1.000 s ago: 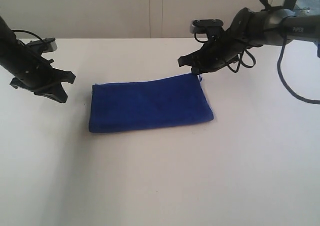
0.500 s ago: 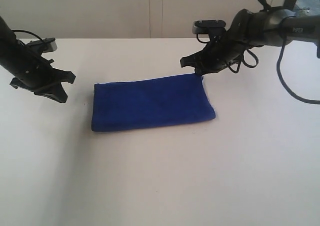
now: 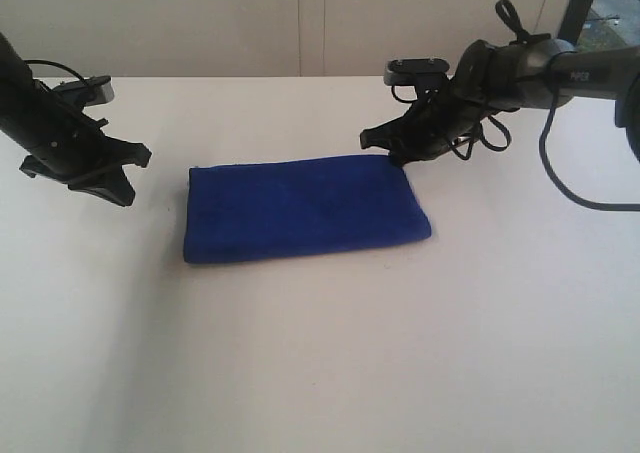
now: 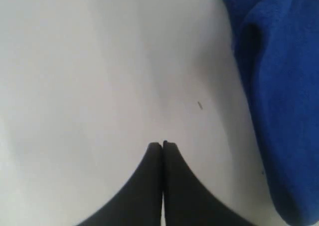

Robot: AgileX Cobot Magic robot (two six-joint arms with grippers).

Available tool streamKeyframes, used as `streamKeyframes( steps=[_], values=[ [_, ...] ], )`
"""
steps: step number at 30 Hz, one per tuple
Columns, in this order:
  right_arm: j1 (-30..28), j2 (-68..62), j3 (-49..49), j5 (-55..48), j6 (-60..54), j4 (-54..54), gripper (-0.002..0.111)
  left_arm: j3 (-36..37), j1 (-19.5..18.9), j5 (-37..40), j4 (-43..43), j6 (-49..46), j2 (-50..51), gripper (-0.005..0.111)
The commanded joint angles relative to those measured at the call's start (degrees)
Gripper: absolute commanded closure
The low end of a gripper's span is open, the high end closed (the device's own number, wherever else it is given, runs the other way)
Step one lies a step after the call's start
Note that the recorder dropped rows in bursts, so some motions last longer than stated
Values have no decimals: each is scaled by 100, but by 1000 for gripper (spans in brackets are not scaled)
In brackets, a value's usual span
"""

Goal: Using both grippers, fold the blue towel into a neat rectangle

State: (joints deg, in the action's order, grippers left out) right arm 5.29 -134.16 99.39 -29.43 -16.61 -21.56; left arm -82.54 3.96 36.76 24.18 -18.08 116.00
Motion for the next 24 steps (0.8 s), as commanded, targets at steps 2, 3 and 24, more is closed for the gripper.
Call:
streamKeyframes(
  steps=[2,3,24],
  values=[
    [-30,-90,12,-4,26,74,108,29,-14,40,30,-8,-64,107],
    [-30,-90,12,6,26,74,108,29,-14,40,30,-8,-64,107],
    [-217,982,-46,-1667,64,647,98,316,-14,-231,81,25,-816,107]
  ],
)
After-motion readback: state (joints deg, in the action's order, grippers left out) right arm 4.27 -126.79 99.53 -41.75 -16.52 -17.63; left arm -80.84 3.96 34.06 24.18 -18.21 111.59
